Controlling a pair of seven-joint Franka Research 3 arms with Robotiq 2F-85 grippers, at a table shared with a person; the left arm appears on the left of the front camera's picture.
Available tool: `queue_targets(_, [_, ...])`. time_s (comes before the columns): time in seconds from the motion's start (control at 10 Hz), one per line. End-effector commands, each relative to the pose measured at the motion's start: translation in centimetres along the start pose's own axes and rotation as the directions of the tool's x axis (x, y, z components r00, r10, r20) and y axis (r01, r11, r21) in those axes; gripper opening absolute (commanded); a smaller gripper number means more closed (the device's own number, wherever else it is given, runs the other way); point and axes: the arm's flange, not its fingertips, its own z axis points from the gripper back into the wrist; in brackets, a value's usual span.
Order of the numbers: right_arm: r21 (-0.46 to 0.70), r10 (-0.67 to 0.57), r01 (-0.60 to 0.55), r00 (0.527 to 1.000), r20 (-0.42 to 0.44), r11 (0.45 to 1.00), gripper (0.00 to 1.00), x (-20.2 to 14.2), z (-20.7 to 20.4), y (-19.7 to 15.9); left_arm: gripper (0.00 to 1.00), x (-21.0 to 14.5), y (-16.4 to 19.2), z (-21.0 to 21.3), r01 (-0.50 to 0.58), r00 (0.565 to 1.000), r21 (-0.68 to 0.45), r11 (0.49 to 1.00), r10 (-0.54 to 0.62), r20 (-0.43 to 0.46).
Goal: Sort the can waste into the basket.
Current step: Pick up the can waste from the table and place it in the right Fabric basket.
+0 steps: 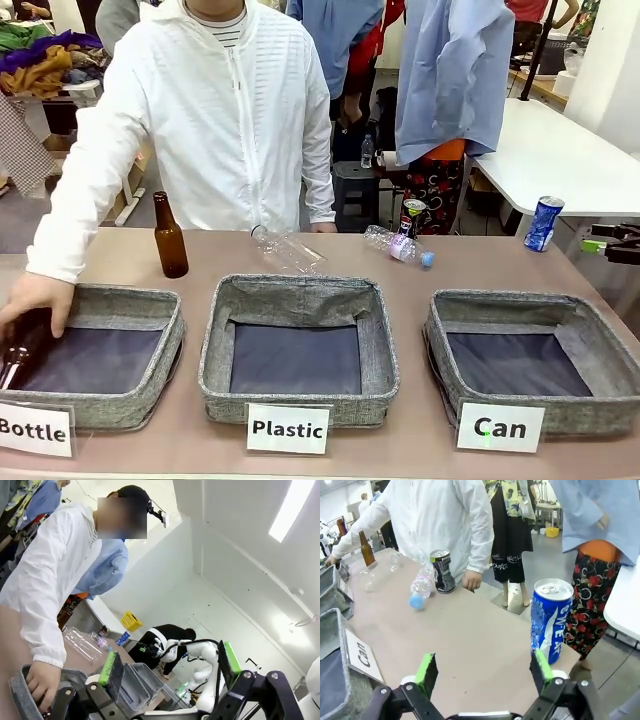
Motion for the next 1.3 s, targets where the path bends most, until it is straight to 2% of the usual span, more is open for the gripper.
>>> queue_targets(0.0, [-0.067,0.106,-0.101,0.992,0.068,0.993,1.0,-0.7,-3.3,-2.3,1.0,0.1,1.3,-1.2,-0.022,0.997,-0.017,1.0,0.021,-0.075])
queue_targets(0.1, [-0.1,0.14,-0.131,0.987,0.083,0.986,1.0,-0.8,-4.8,-3.5,1.0,-0.2,1.7,-2.2,-0.04,0.993,-0.021,0.999,0.037,-0.111])
queue_targets(0.4, [-0.154,0.153,-0.146,0.987,0.039,0.977,1.0,0.0,-7.4,-5.6,1.0,-1.1,2.6,-5.1,-0.06,0.975,-0.019,0.998,0.054,-0.217])
queue_targets(0.8, [-0.166,0.113,-0.107,0.993,0.029,0.98,1.0,-0.4,-8.5,-6.1,1.0,-2.2,3.4,-6.7,-0.087,0.959,-0.024,0.996,0.078,-0.271])
queue_targets(1.0, [-0.209,0.102,-0.089,0.993,0.054,0.974,1.0,-0.5,-9.1,-6.7,1.0,-4.0,4.4,-9.2,-0.116,0.922,-0.027,0.993,0.098,-0.375])
queue_targets(1.2, [-0.193,0.073,-0.057,0.994,0.077,0.98,1.0,-0.5,-9.7,-6.8,1.0,-6.7,5.7,-13.1,-0.148,0.842,0.003,0.989,0.128,-0.525])
